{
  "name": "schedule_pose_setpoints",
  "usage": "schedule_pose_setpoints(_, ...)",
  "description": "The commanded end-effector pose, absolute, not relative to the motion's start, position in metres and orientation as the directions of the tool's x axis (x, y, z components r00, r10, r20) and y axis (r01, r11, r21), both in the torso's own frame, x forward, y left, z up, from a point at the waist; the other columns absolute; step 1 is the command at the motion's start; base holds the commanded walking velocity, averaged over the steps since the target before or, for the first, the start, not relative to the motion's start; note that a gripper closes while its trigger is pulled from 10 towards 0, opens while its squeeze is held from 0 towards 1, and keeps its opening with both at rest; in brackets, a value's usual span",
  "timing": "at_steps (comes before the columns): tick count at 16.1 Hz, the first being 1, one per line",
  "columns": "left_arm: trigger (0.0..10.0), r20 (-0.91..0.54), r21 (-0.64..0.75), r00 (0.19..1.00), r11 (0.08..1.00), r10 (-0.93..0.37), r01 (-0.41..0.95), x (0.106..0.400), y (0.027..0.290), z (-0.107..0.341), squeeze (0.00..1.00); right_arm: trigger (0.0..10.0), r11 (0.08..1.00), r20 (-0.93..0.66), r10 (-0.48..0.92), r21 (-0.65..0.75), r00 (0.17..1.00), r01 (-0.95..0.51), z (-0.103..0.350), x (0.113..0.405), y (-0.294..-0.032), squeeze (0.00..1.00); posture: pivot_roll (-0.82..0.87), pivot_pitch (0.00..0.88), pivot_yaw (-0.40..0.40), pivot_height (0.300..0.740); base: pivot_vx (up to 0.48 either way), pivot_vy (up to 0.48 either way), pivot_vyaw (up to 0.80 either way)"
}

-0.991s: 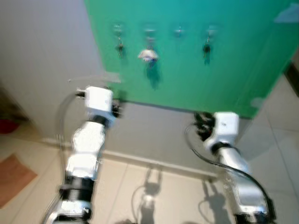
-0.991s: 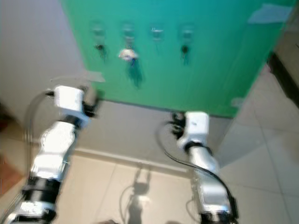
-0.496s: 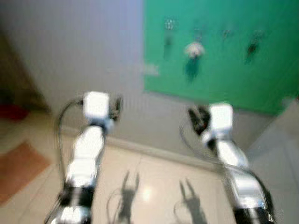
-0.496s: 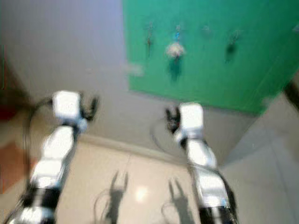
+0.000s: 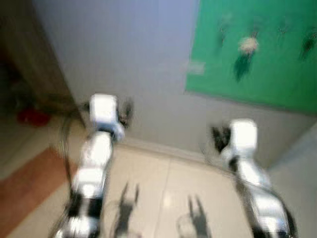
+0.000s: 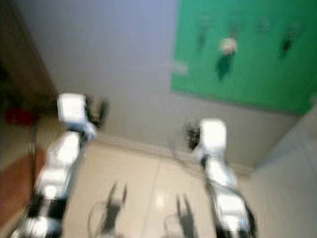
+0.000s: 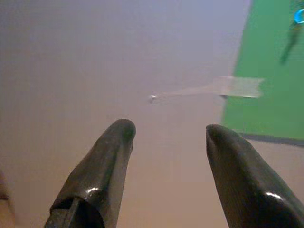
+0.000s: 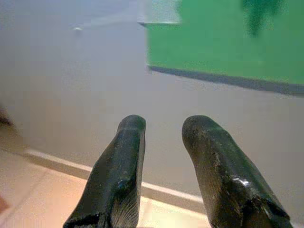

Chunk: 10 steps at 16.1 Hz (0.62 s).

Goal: Hang keys on a hook

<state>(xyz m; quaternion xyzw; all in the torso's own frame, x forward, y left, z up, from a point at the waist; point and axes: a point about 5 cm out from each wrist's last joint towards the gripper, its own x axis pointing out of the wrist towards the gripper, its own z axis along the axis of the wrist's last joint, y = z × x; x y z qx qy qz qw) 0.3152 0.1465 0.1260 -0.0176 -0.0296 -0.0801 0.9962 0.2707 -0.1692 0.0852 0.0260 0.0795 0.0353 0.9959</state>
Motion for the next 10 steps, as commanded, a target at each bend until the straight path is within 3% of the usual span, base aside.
schedule_pose_setpoints(1,10.0,0.084,-0.036,0.984,0.987,-0.156,0.160,0.316,0.151,0.135,0.00,10.0,0.995,-0.142,0.078,0.072,0.987,-0.068,0.090,0.273,-0.167,0.00,-0.02,0.000,-0.033,0.740,0.000,0.000,-0.80)
schedule_pose_setpoints(10,10.0,0.063,0.030,0.990,0.992,-0.125,0.123,0.327,0.154,0.136,0.00,10.0,0.999,-0.071,-0.024,0.041,0.997,0.027,0.108,0.275,-0.180,0.00,-0.03,0.000,-0.006,0.740,0.000,0.000,-0.80)
